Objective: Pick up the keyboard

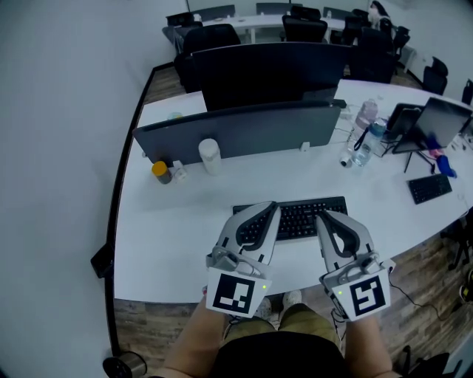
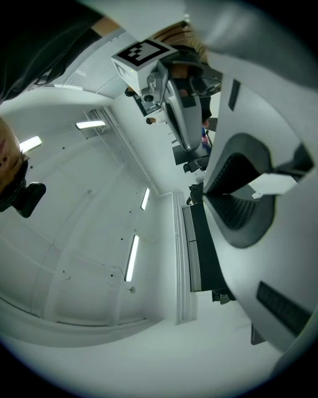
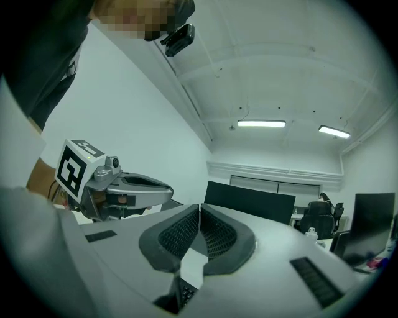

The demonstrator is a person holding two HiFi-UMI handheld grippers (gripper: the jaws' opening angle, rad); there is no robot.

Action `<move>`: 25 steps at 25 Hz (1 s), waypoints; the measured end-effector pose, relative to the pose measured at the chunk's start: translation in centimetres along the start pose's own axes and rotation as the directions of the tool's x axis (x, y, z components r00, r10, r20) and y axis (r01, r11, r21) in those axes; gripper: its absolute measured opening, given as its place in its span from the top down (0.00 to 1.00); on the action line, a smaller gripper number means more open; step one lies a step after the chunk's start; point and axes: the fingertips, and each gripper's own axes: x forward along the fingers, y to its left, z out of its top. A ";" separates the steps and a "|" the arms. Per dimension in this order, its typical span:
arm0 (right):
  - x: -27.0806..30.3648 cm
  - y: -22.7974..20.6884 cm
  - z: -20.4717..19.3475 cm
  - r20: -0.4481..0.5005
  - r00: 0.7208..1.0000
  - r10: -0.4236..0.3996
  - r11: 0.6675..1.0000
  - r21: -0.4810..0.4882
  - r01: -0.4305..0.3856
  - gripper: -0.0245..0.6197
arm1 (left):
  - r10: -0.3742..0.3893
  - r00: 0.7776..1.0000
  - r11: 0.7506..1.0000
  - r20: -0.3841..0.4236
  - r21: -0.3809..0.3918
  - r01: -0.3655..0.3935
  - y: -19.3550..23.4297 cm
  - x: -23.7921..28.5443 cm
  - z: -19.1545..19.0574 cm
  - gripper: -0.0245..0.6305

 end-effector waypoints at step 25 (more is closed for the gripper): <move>5.1 -7.1 -3.8 0.046 0.983 0.176 0.981 0.076 -0.180 0.91 | 0.137 0.986 0.991 -0.099 0.018 -0.136 0.3 7.2 -3.0 0.95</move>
